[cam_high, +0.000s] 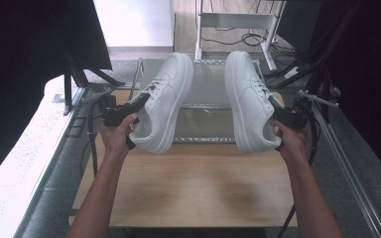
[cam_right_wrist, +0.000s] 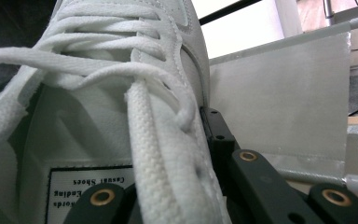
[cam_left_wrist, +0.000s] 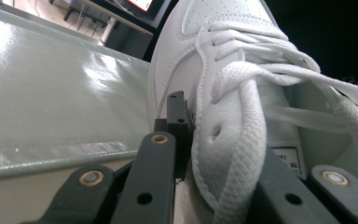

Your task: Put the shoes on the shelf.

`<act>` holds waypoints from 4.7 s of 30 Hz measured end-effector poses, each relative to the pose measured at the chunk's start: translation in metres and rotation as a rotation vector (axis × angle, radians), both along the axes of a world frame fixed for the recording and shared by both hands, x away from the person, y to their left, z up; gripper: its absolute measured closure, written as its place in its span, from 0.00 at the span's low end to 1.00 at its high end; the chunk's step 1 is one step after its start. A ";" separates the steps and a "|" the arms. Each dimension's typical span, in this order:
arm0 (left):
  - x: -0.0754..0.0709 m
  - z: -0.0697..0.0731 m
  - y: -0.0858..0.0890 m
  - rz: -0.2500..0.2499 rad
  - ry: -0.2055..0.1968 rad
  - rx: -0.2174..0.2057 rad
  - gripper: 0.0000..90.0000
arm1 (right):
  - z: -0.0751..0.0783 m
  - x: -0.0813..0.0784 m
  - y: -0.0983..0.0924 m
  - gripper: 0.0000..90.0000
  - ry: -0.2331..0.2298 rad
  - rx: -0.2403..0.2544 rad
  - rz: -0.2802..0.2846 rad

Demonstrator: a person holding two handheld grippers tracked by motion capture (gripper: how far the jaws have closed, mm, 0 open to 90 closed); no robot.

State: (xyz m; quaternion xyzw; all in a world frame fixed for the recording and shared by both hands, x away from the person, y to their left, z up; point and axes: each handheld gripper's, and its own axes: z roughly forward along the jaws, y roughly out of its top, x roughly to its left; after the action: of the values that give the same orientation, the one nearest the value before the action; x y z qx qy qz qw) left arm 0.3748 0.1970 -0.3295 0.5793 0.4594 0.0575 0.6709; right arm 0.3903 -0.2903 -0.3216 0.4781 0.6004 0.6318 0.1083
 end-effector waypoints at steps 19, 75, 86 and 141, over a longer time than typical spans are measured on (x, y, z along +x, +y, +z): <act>0.023 0.010 -0.010 0.017 0.018 0.019 0.94 | 0.016 0.026 0.011 0.97 0.038 -0.033 -0.010; 0.091 0.051 -0.040 0.132 0.094 0.062 0.93 | 0.058 0.095 0.058 0.97 0.113 -0.114 -0.112; 0.108 0.046 -0.051 0.189 0.164 0.078 0.93 | 0.060 0.112 0.071 0.97 0.167 -0.167 -0.173; 0.086 0.048 -0.052 0.160 0.084 0.248 0.70 | 0.060 0.088 0.068 0.63 0.032 -0.263 -0.170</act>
State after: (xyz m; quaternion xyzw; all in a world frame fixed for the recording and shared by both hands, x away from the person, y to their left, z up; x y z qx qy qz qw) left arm 0.4609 0.1450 -0.2816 0.6212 0.5210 0.1429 0.5677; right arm 0.4784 -0.2225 -0.2618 0.5188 0.6369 0.5286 0.2138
